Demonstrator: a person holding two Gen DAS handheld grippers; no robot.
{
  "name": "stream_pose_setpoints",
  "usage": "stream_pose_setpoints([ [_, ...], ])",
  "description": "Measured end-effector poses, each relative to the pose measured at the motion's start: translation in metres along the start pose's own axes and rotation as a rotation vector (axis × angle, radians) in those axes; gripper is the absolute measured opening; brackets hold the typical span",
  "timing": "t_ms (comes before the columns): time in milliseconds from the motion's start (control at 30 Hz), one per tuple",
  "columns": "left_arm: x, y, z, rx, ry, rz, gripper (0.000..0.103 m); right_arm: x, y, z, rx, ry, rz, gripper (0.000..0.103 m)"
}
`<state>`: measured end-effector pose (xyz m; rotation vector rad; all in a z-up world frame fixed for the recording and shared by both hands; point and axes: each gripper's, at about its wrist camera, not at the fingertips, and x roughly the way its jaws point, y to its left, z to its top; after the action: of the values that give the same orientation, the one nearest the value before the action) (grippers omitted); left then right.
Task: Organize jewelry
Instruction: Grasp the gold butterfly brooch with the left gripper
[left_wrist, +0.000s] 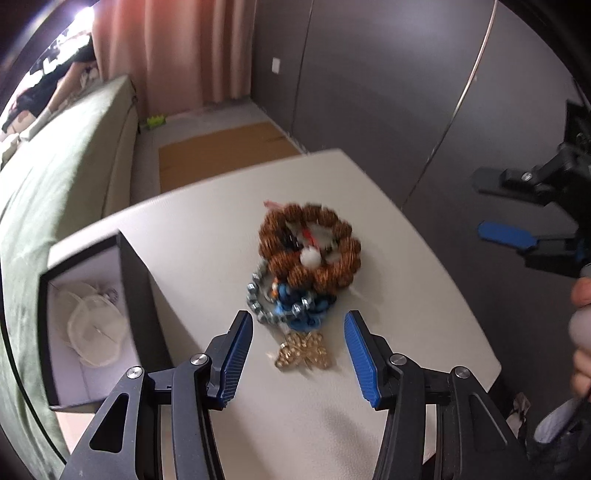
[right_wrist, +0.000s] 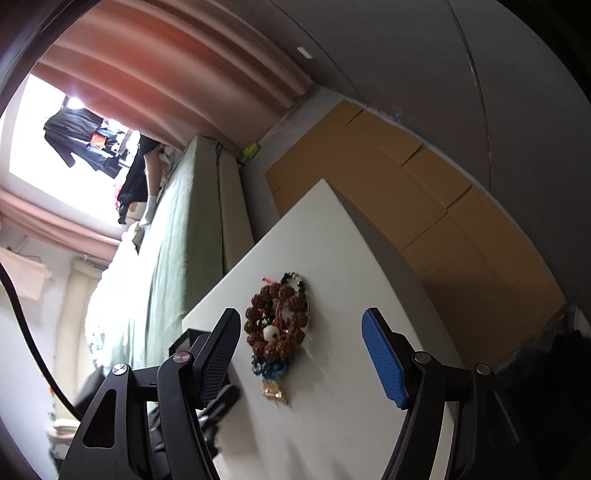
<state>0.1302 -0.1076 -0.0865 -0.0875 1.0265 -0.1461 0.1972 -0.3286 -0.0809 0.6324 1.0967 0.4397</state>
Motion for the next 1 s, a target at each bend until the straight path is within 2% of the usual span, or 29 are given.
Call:
stream_pose_setpoints([
  [233, 0.027, -0.003, -0.009, -0.026, 0.056, 0.03, 0.053, 0.001, -0.002, -0.004, -0.014, 0.032, -0.001, 0.07],
  [367, 0.043, -0.002, -0.013, -0.038, 0.088, 0.053, 0.053, 0.006, 0.003, -0.01, -0.054, 0.049, -0.039, 0.069],
  [467, 0.043, -0.003, -0.015, -0.036, 0.066, 0.052, 0.048, 0.007, 0.003, -0.012, -0.06, 0.048, -0.05, 0.07],
  [500, 0.043, -0.003, -0.016, -0.04, 0.058, 0.047, 0.039, 0.008, 0.002, -0.013, -0.059, 0.048, -0.052, 0.069],
  [533, 0.043, -0.002, -0.016, -0.04, 0.057, 0.055, 0.036, 0.009, 0.003, -0.013, -0.059, 0.05, -0.055, 0.069],
  [667, 0.038, 0.002, -0.018, -0.04, 0.052, 0.028, 0.036, 0.017, 0.004, -0.015, -0.058, 0.063, -0.074, 0.069],
  [1000, -0.016, 0.038, 0.0, -0.114, -0.078, 0.004, 0.036, 0.045, 0.01, -0.015, -0.055, 0.08, -0.099, 0.067],
])
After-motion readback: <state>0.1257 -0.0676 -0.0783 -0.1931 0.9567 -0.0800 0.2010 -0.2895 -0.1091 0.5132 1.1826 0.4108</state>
